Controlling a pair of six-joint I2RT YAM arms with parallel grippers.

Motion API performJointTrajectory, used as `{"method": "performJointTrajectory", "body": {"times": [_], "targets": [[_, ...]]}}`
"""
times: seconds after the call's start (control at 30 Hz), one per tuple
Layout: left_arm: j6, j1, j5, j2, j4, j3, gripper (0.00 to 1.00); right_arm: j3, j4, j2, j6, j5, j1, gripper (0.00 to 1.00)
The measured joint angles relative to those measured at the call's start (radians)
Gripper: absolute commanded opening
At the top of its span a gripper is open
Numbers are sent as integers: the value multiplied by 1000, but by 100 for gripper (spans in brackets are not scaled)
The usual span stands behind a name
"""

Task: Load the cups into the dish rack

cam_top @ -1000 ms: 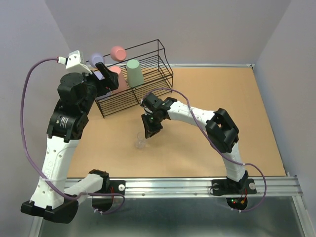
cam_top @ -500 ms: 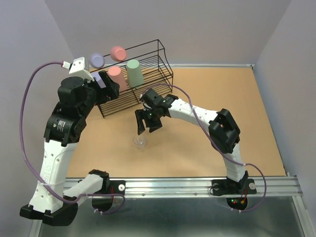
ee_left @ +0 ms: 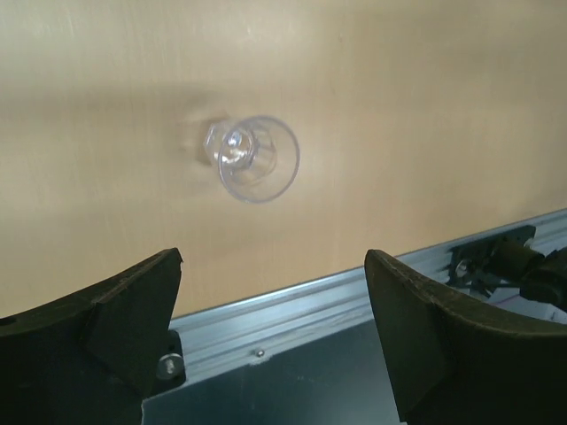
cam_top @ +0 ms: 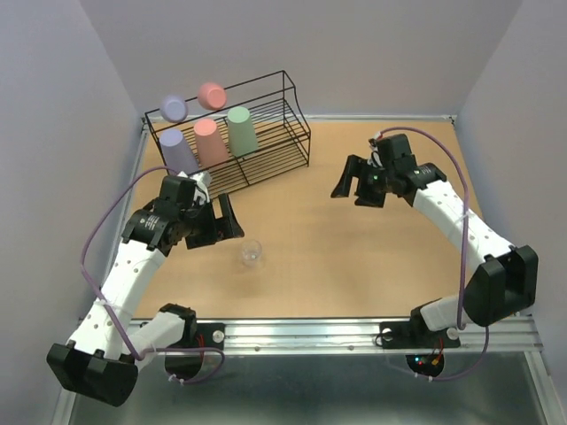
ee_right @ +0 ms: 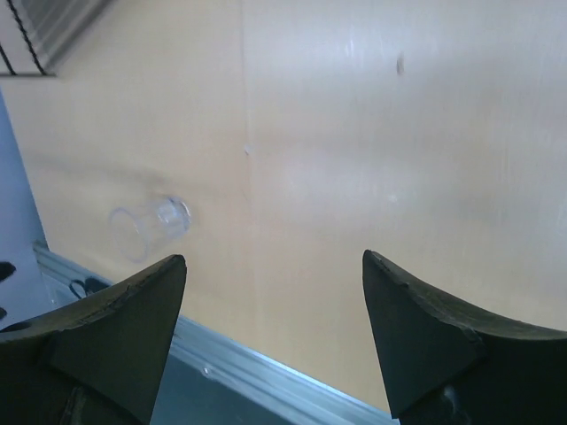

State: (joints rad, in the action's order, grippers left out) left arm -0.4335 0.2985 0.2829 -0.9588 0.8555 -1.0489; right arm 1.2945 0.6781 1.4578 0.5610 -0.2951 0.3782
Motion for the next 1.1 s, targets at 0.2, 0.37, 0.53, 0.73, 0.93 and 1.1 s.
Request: {"method": "performJointTrajectory", "body": {"times": [0.2,0.37,0.53,0.73,0.93,1.1], "targets": [[-81,45,-3,21,-22,109,91,-234,4,-126,10,-55,-8,86],[-130,92,-74,-10,-97,172,84,-352,6,-198,49,-77,-1,86],[-151,123,-162,-89,-187,252,79,-359,1,-236,64,-86,-1,86],[-156,133,-229,-150,-258,304,70,-359,-6,-259,77,-100,-1,85],[-158,134,-248,-177,-341,309,59,-359,-6,-254,87,-106,-1,85],[-159,135,-247,-217,-386,322,41,-359,-6,-226,87,-106,-1,86]]}}
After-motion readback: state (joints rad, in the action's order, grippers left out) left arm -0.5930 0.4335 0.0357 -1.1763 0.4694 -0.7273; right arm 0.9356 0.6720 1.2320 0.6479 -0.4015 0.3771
